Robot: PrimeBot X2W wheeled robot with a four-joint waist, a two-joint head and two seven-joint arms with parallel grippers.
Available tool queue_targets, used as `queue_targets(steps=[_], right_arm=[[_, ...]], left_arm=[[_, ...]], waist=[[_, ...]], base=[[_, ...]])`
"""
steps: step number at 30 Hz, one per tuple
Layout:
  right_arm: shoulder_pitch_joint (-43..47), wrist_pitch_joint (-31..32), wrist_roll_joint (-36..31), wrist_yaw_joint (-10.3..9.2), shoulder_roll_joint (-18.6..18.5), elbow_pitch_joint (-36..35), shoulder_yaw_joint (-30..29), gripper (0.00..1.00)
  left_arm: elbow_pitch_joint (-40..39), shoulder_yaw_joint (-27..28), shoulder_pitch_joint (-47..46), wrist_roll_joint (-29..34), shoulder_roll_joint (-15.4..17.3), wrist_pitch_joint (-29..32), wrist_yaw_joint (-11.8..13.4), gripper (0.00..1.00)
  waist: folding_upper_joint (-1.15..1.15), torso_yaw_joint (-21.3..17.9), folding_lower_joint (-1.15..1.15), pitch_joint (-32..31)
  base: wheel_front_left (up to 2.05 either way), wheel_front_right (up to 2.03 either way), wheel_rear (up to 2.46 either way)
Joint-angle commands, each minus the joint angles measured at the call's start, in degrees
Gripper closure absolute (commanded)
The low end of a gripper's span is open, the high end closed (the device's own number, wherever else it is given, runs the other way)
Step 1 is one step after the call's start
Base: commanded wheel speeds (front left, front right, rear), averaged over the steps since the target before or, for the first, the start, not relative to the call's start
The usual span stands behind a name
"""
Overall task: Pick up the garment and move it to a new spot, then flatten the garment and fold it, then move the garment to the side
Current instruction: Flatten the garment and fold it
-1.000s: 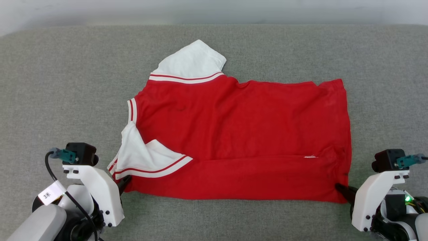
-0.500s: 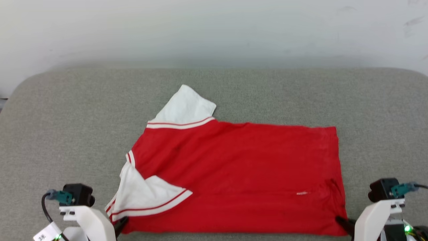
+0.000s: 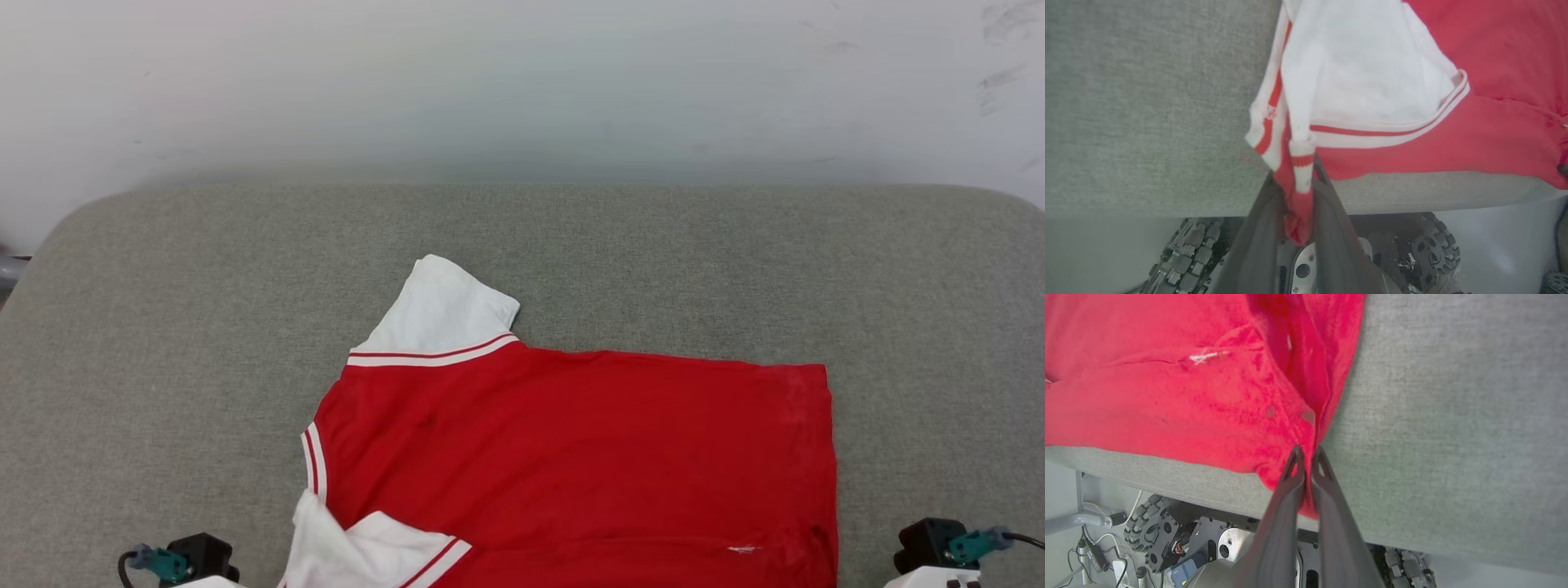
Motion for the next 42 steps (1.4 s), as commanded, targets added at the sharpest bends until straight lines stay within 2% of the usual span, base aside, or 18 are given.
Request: queue_targets(steps=[1, 2, 7, 11, 16, 21, 27, 31, 37, 38, 42], right_arm=[[0.2, -0.6, 0.3, -0.05, 0.4, 0.6, -0.1, 0.11], [0.0, -1.8, 0.4, -0.05, 0.5, 0.5, -0.1, 0.00], [-0.7, -7.4, -0.3, -0.05, 0.0, -0.1, -0.1, 0.00], [-2.0, -15.2, -3.9, -0.05, -0.2, -2.0, -1.5, 0.00], [-5.0, -26.6, -9.4, -0.05, 1.7, -4.4, -3.9, 0.00], [-8.6, -32.8, -13.1, -0.05, 3.0, -6.6, -4.0, 0.00], [-12.6, -36.5, -14.7, -0.05, 4.2, -9.4, -2.2, 0.00], [-15.3, -37.7, -15.2, -0.05, 4.8, -10.9, -0.6, 0.00], [-19.0, -38.8, -15.3, -0.05, 5.4, -11.1, 0.8, 0.00], [-19.0, -38.8, -15.3, -0.05, 5.4, -11.1, 0.8, 0.00], [-20.3, -39.3, -14.6, -0.05, 5.7, -10.1, 1.2, 0.00]], left_arm=[[0.9, -0.3, -0.7, -0.7, -0.9, 0.2, -0.9, 0.00], [1.5, 0.1, -1.5, -0.8, -1.2, -0.3, -1.5, 0.00], [3.9, 0.4, -3.5, 0.2, -1.4, -1.7, -2.7, 0.00], [3.6, 0.8, -5.8, 2.4, -0.6, -3.7, -3.5, 0.00], [3.0, 1.2, -9.8, 6.4, 0.3, -6.6, -3.9, 0.00], [4.1, 0.9, -15.5, 11.2, -0.4, -10.3, -4.2, 0.00], [7.1, 1.6, -23.4, 15.8, -2.3, -15.3, -3.4, 0.00], [10.0, 2.2, -28.8, 17.6, -3.4, -17.9, -4.0, 0.00], [15.2, 0.9, -37.2, 17.5, -3.8, -14.8, -7.9, 0.00], [15.2, 0.9, -37.2, 17.5, -3.8, -14.8, -7.9, 0.00], [18.8, 0.0, -42.7, 15.9, -2.8, -8.7, -11.4, 0.00]], waist=[[0.00, -0.1, 0.01, 0.0], [0.00, -0.1, 0.01, 0.0], [0.00, -0.2, 0.01, -0.7], [0.00, -0.5, 0.01, -1.1], [0.00, -1.2, 0.01, -0.6], [0.00, -2.3, 0.01, 1.7], [0.00, -4.0, 0.01, 7.2], [0.00, -5.5, 0.01, 12.0], [0.00, -7.8, 0.01, 17.2], [0.00, -7.8, 0.01, 17.2], [0.00, -9.5, 0.01, 19.4]], base=[[0.00, 0.00, 0.00], [0.00, 0.00, 0.00], [0.00, 0.00, 0.00], [0.00, 0.00, 0.00], [0.00, 0.00, 0.00], [0.00, 0.00, 0.00], [0.00, 0.00, 0.00], [0.00, 0.00, 0.00], [0.00, 0.00, 0.00], [0.00, 0.00, 0.00], [0.00, 0.00, 0.00]])
